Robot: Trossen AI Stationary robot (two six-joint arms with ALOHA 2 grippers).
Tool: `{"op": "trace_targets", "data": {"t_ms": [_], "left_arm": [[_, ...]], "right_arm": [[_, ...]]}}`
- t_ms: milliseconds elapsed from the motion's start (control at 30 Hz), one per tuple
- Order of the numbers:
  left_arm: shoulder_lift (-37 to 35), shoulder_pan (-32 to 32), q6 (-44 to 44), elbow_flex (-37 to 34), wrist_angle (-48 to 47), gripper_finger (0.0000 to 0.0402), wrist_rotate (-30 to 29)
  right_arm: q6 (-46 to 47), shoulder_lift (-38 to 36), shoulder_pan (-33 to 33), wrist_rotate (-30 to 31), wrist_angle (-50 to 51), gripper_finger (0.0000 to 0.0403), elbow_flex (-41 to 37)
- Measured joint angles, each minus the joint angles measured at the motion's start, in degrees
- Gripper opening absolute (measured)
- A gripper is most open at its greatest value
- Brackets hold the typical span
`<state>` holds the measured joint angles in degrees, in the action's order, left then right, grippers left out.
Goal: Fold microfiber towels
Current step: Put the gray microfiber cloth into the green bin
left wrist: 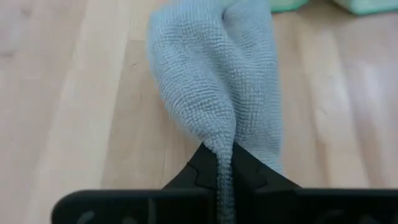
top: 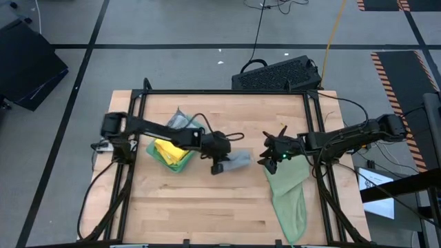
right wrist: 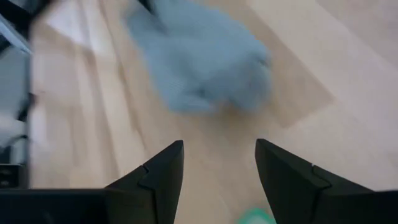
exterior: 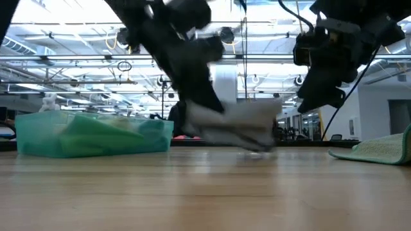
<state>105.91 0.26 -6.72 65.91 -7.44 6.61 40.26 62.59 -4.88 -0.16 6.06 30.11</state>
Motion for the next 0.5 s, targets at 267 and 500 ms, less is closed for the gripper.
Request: {"op": "trace_targets", "data": {"t_ms": [267, 500], "left_arm": [[-15.0, 3.3, 5.7, 0.1, -16.0, 0.0013, 2.0], [-27.0, 10.3, 12.0, 0.0, -37.1, 0.0015, 16.1]], "right_arm": [[-8.8, -0.2, 3.8, -0.1, 5.8, 0.0192, 0.0], [-14.1, -0.2, 6.9, -1.7, 6.6, 0.0192, 0.0]]}}
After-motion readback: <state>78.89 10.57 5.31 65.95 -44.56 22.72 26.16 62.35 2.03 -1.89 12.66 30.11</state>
